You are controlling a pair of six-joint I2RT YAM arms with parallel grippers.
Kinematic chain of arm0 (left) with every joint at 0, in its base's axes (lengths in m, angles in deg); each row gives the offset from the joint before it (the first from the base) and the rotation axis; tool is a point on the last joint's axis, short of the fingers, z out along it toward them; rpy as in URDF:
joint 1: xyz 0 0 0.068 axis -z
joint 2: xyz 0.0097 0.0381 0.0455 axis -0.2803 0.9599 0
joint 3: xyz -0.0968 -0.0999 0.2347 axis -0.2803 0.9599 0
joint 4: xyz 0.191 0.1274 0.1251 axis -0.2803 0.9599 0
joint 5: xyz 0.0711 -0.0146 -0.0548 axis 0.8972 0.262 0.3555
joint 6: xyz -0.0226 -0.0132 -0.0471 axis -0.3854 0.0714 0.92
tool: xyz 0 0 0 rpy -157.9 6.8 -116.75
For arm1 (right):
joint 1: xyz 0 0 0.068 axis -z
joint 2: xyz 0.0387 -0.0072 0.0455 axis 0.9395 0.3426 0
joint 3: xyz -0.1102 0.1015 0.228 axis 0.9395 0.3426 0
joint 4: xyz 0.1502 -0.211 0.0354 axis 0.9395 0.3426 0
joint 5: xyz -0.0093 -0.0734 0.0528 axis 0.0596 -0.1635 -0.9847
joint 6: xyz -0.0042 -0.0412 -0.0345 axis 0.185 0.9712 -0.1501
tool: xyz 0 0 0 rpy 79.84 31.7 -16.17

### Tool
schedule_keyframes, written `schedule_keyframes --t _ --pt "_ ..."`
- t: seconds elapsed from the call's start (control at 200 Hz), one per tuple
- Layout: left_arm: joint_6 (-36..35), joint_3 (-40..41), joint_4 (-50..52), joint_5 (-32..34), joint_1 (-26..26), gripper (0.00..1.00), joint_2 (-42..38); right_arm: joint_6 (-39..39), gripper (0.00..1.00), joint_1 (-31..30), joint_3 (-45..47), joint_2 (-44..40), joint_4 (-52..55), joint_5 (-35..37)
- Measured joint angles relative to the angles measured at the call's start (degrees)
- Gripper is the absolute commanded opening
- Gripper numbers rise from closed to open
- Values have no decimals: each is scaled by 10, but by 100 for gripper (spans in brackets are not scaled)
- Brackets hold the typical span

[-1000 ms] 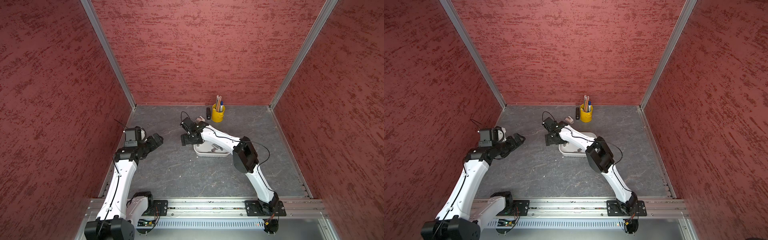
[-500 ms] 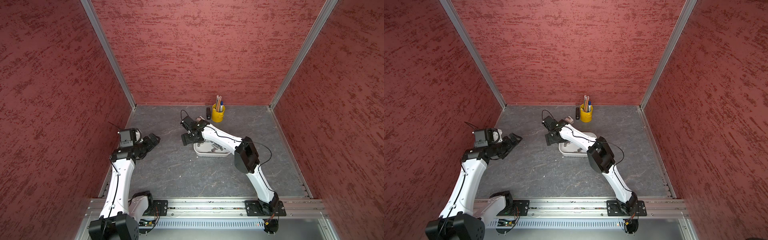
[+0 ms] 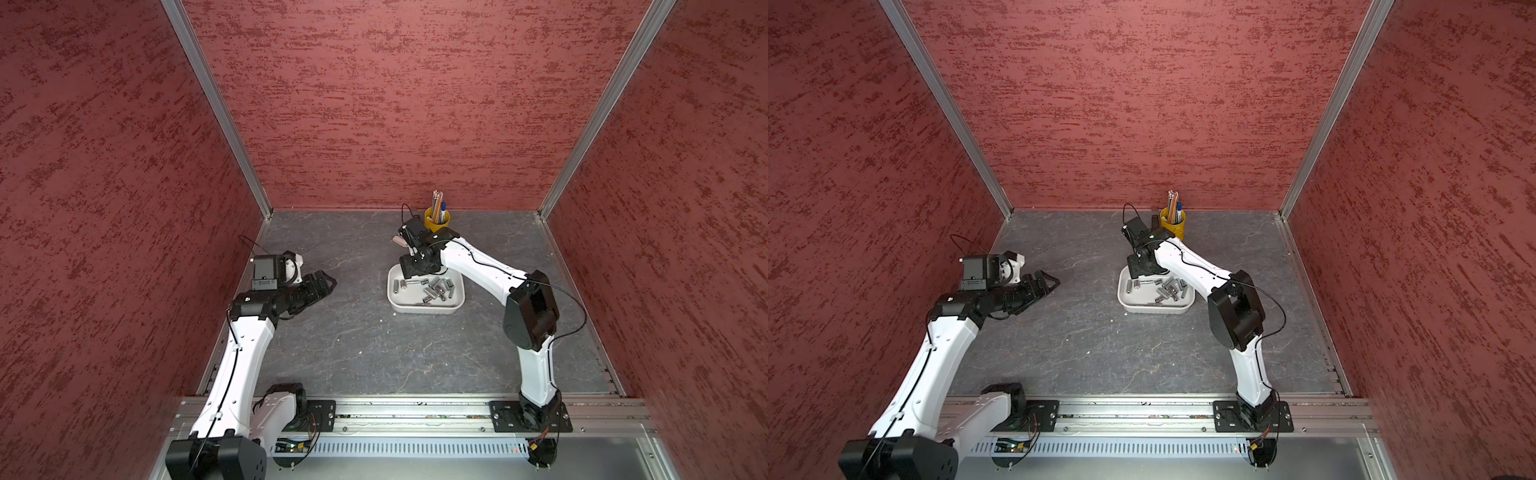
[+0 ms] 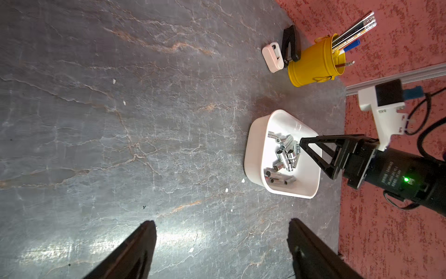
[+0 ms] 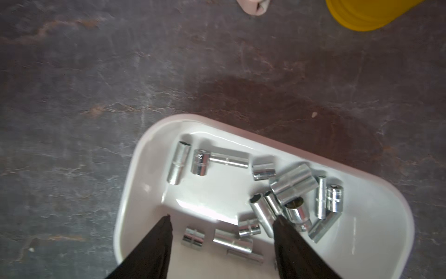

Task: Take out the socket from the storage box
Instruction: Pick up the socket head from the storage box.

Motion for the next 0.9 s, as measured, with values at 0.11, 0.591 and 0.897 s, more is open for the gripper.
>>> schedule_keyframes --t 0.11,0.591,0.897 --pt "-3 0 5 7 3 87 1 9 61 12 8 15 0 2" --pt "-8 0 8 17 3 87 1 49 57 42 5 86 -1 4" --pt "-8 0 8 18 3 87 4 63 54 49 -9 114 -7 4"
